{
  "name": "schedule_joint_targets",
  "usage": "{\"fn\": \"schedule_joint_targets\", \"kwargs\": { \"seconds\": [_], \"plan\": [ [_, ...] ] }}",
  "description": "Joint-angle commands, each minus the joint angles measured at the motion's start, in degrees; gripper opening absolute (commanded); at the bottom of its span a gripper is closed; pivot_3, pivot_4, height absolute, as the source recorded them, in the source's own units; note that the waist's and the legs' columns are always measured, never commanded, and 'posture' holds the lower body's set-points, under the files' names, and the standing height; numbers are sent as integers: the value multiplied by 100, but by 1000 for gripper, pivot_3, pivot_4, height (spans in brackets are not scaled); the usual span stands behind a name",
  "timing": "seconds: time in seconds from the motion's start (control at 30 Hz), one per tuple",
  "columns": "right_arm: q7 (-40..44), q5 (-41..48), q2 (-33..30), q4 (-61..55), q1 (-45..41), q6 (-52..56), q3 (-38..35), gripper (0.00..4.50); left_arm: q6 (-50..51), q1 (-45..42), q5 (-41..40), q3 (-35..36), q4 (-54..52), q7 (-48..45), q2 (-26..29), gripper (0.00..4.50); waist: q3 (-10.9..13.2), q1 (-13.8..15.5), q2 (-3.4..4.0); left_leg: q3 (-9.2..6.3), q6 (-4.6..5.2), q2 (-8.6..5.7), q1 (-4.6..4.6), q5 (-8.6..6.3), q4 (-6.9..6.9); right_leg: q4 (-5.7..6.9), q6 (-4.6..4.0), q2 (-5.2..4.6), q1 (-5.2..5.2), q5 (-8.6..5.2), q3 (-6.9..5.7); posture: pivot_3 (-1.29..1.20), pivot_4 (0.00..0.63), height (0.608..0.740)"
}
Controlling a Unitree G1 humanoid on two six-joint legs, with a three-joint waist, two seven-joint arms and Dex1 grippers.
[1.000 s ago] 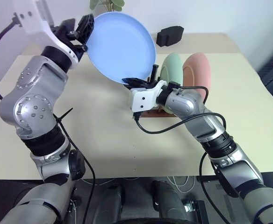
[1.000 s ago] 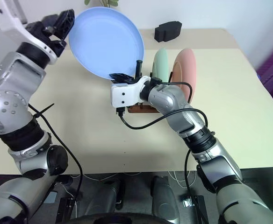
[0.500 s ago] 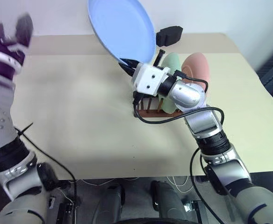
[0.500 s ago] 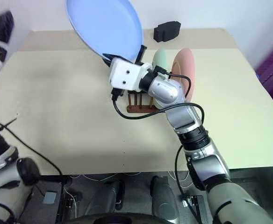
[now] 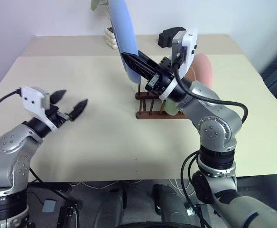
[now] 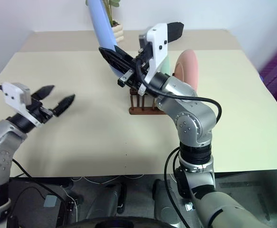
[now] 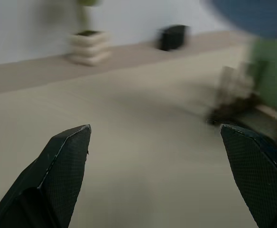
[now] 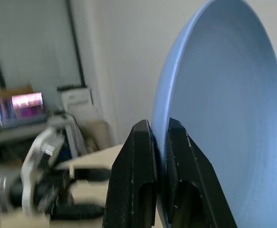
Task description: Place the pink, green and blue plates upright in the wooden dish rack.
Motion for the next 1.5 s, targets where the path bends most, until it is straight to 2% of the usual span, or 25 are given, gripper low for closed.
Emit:
{"fn": "schedule_joint_targets", "kwargs": {
  "seconds": [0.03, 0.53, 1.5],
  "plan": [
    [-515, 614, 96, -303, -56, 257, -357, 0, -189, 173, -103, -132, -319, -392, 109, 4479, 1, 2, 2, 1, 0, 0, 0, 0, 0, 1, 0, 1, -1, 0, 0, 0, 150, 730],
    [-1256, 964, -230, -153, 135, 247, -525, 0, -174, 61, -57, -298, -338, -391, 74, 4479, 1, 1, 2, 11, 3, -5, -2, 1, 4, 0, 17, 10, 0, 9, -1, 0, 150, 730],
    [-2235, 1615, -227, -15, 581, 500, -473, 0, -304, 77, 46, -407, -334, -332, 67, 4479, 1, 2, 2, 11, 3, -3, -3, 1, 4, -1, 16, 11, 0, 9, -1, 0, 150, 730]
  ]
}}
